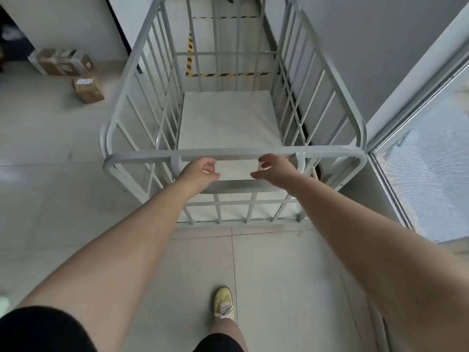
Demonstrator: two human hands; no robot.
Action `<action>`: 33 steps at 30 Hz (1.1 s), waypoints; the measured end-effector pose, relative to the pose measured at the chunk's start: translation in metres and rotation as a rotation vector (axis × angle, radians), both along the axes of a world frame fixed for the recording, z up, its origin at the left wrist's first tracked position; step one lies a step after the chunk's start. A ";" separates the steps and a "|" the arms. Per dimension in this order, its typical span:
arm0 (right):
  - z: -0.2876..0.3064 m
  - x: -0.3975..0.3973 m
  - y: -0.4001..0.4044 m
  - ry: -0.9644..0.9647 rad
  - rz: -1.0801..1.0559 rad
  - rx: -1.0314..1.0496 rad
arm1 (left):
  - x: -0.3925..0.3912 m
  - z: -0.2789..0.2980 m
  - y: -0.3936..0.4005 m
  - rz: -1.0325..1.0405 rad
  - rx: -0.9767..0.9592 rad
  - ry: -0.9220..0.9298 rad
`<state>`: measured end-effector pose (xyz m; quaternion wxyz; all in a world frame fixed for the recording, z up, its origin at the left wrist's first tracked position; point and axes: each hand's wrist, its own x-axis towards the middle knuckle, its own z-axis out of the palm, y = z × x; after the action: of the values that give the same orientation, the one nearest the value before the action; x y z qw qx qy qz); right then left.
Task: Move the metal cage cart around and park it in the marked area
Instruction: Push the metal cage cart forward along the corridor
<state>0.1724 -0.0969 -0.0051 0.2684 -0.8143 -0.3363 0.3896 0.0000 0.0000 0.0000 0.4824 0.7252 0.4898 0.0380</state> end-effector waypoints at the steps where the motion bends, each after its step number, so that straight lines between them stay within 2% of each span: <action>1: -0.005 -0.001 0.002 -0.026 0.020 -0.041 | 0.002 -0.005 0.002 -0.017 0.001 0.027; 5: -0.033 0.001 0.006 -0.150 0.119 -0.181 | 0.005 -0.032 0.008 -0.137 0.031 0.187; 7: -0.041 0.005 0.008 -0.152 0.119 -0.147 | 0.007 -0.039 0.010 -0.224 0.095 0.262; 14: -0.049 0.012 0.010 -0.285 0.221 -0.067 | 0.016 -0.047 0.010 -0.235 0.242 0.273; 23: -0.053 0.024 0.033 -0.292 0.221 -0.055 | 0.025 -0.050 0.034 -0.176 0.237 0.180; 29: -0.054 0.035 0.048 -0.300 0.211 -0.041 | 0.035 -0.052 0.051 -0.251 0.296 0.144; 33: -0.053 0.046 0.057 -0.334 0.229 -0.039 | 0.047 -0.054 0.062 -0.269 0.316 0.185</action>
<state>0.2180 -0.0402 -0.0584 0.1469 -0.8292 -0.4588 0.2836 0.0468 0.0618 -0.0539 0.3167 0.8508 0.4189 -0.0169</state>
